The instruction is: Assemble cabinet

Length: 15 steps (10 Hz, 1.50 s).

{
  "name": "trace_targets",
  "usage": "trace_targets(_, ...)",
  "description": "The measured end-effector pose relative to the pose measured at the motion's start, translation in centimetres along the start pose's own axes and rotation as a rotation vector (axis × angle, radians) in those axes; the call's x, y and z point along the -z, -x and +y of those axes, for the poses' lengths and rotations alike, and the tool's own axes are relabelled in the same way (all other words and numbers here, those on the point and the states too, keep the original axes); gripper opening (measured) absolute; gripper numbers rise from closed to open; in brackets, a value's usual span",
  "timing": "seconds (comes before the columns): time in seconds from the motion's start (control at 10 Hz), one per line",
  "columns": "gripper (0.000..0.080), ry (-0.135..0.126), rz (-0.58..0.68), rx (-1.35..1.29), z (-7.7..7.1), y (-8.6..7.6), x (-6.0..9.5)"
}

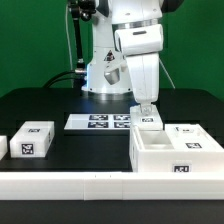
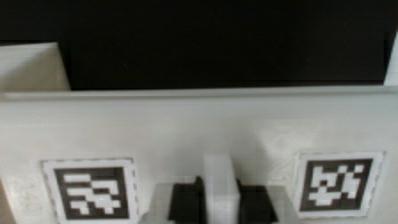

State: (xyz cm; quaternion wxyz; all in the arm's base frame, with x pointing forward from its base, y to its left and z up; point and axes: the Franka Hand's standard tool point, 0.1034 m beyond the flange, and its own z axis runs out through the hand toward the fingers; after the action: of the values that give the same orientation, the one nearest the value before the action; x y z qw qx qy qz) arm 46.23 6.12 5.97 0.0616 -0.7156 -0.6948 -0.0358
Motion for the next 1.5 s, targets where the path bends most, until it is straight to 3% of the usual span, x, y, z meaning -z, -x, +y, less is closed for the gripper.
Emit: trace_targets(1.5,0.0062,0.002,0.002,0.017,0.07,-0.61,0.04)
